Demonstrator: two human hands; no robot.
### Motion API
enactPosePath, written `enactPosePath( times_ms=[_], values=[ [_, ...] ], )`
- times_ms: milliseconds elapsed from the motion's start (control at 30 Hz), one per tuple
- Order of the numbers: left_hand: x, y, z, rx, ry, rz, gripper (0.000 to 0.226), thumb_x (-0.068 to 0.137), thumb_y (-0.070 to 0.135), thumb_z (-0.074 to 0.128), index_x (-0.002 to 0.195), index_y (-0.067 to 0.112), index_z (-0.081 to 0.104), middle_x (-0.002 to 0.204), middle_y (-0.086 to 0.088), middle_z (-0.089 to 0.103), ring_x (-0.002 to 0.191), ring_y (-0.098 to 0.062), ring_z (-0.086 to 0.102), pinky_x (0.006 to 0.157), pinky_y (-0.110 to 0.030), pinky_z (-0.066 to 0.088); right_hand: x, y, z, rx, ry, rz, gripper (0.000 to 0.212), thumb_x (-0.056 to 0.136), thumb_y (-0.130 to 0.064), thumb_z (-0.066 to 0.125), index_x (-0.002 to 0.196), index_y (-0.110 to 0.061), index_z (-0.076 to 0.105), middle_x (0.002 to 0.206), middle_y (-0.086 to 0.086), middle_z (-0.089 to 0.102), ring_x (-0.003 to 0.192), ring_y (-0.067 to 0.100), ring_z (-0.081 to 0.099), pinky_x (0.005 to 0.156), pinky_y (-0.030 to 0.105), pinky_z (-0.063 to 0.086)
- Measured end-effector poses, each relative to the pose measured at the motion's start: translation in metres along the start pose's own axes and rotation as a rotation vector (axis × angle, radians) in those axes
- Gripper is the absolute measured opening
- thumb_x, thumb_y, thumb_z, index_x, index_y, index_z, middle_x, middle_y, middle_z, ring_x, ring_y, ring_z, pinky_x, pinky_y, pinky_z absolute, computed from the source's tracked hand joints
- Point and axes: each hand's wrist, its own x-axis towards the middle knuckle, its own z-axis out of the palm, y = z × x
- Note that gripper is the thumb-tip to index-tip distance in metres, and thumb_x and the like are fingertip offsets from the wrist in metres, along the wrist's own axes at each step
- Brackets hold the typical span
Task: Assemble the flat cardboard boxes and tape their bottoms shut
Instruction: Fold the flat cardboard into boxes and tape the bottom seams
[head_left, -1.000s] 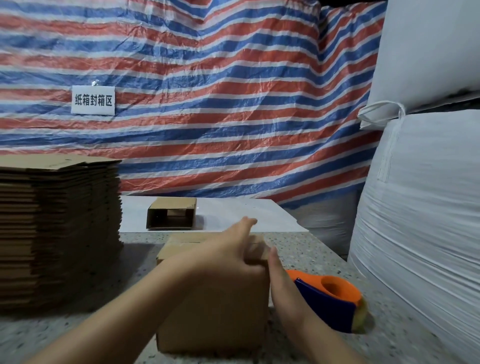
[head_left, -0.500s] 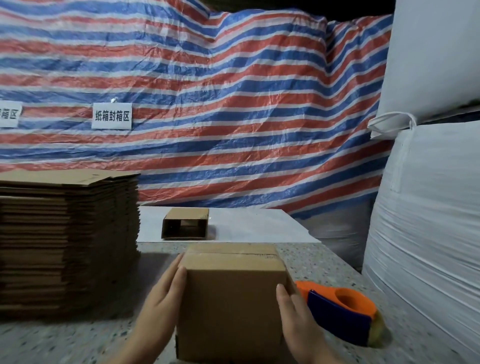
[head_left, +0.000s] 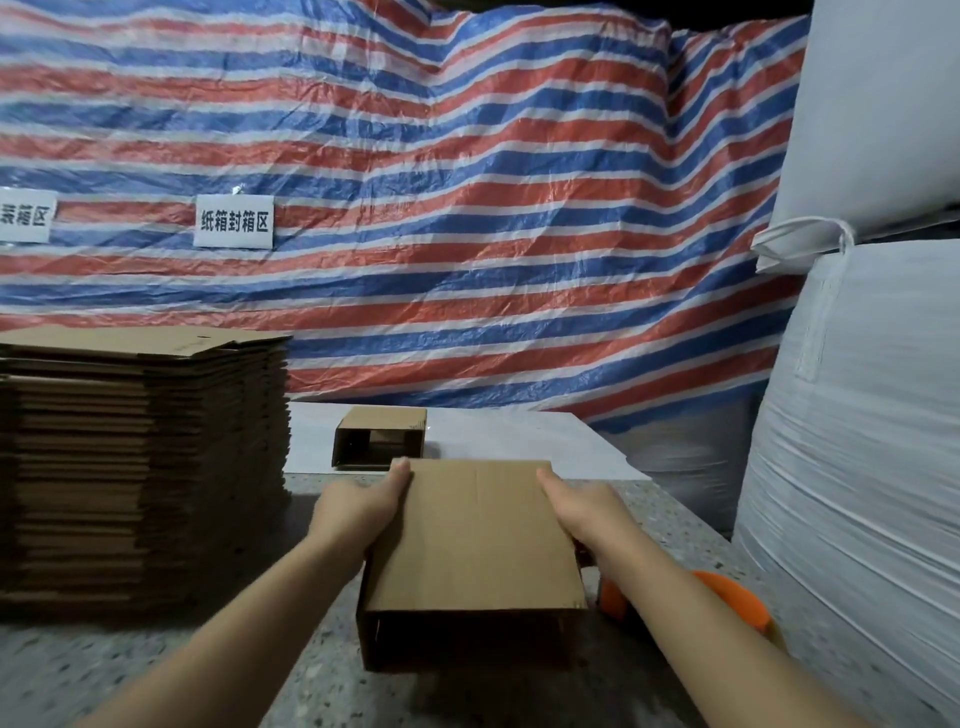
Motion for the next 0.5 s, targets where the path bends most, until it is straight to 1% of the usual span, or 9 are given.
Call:
enactPosePath(
  times_ms=[67, 133, 200, 300, 367, 400, 433, 467, 500],
  values=[
    [0.014, -0.017, 0.012, 0.057, 0.000, -0.072, 0.062, 0.078, 0.064, 0.069, 0.080, 0.004, 0.057, 0.096, -0.013, 0.065, 0.084, -0.028, 0.064, 0.077, -0.039, 0.057, 0.013, 0.011, 0.012, -0.023, -0.096, 0.088, 0.070, 0.092, -0.061, 0.055, 0.128, 0.000, 0.057, 0.105, 0.014, 0.069, 0.088, 0.031, 0.069, 0.077, 0.042, 0.061],
    [0.021, -0.029, 0.019, 0.058, -0.034, -0.131, 0.069, 0.082, 0.062, 0.067, 0.105, -0.003, 0.061, 0.107, -0.017, 0.065, 0.093, -0.032, 0.064, 0.087, -0.039, 0.054, 0.020, 0.024, 0.022, -0.115, -0.115, 0.096, 0.076, 0.095, -0.060, 0.050, 0.143, -0.001, 0.048, 0.134, 0.018, 0.061, 0.114, 0.035, 0.064, 0.094, 0.044, 0.056],
    [0.020, -0.032, 0.017, -0.039, -0.115, -0.208, 0.074, 0.090, 0.061, 0.056, 0.124, -0.005, 0.055, 0.105, -0.015, 0.062, 0.092, -0.032, 0.061, 0.083, -0.039, 0.052, 0.022, 0.032, 0.024, -0.140, -0.093, 0.088, 0.074, 0.099, -0.061, 0.041, 0.144, -0.003, 0.047, 0.147, 0.016, 0.052, 0.129, 0.033, 0.054, 0.105, 0.040, 0.047],
    [0.009, -0.035, 0.002, -0.056, -0.233, -0.247, 0.066, 0.095, 0.065, 0.041, 0.126, 0.008, 0.054, 0.107, -0.010, 0.059, 0.088, -0.025, 0.057, 0.067, -0.035, 0.046, 0.011, 0.049, 0.014, -0.027, -0.184, 0.080, 0.069, 0.098, -0.066, 0.032, 0.120, -0.008, 0.063, 0.127, 0.006, 0.065, 0.116, 0.026, 0.062, 0.106, 0.041, 0.047],
    [-0.006, -0.046, -0.008, 0.018, -0.234, -0.144, 0.049, 0.095, 0.059, 0.046, 0.116, 0.017, 0.060, 0.106, -0.004, 0.060, 0.087, -0.018, 0.057, 0.064, -0.028, 0.043, -0.005, 0.061, 0.010, 0.004, -0.315, 0.038, 0.062, 0.098, -0.063, 0.038, 0.111, -0.011, 0.068, 0.118, -0.004, 0.070, 0.110, 0.016, 0.065, 0.107, 0.038, 0.046],
    [-0.017, -0.047, -0.011, 0.040, -0.243, -0.081, 0.034, 0.095, 0.052, 0.052, 0.105, 0.021, 0.063, 0.099, 0.000, 0.062, 0.083, -0.013, 0.057, 0.062, -0.025, 0.041, -0.014, 0.063, 0.011, 0.002, -0.360, 0.038, 0.054, 0.098, -0.061, 0.043, 0.110, -0.015, 0.069, 0.114, -0.008, 0.070, 0.108, 0.011, 0.065, 0.106, 0.035, 0.046],
    [-0.025, -0.045, -0.010, 0.057, -0.254, -0.018, 0.021, 0.095, 0.044, 0.058, 0.094, 0.023, 0.064, 0.090, 0.005, 0.063, 0.078, -0.008, 0.057, 0.060, -0.022, 0.041, -0.021, 0.063, 0.013, -0.007, -0.367, 0.031, 0.045, 0.096, -0.058, 0.048, 0.112, -0.019, 0.065, 0.112, -0.010, 0.069, 0.105, 0.008, 0.064, 0.101, 0.031, 0.047],
    [-0.028, -0.043, -0.007, 0.079, -0.270, 0.039, 0.012, 0.094, 0.036, 0.060, 0.091, 0.024, 0.063, 0.087, 0.008, 0.064, 0.076, -0.006, 0.059, 0.062, -0.022, 0.044, -0.024, 0.058, 0.016, -0.016, -0.326, 0.007, 0.036, 0.096, -0.053, 0.053, 0.114, -0.023, 0.060, 0.111, -0.012, 0.066, 0.103, 0.007, 0.063, 0.095, 0.028, 0.047],
    [-0.025, -0.036, -0.002, 0.073, -0.283, 0.089, 0.006, 0.093, 0.029, 0.060, 0.098, 0.025, 0.061, 0.089, 0.009, 0.065, 0.078, -0.006, 0.061, 0.063, -0.022, 0.048, -0.021, 0.049, 0.019, 0.000, -0.249, -0.037, 0.029, 0.095, -0.048, 0.056, 0.114, -0.027, 0.055, 0.110, -0.011, 0.065, 0.102, 0.009, 0.062, 0.092, 0.029, 0.047]
  ],
)
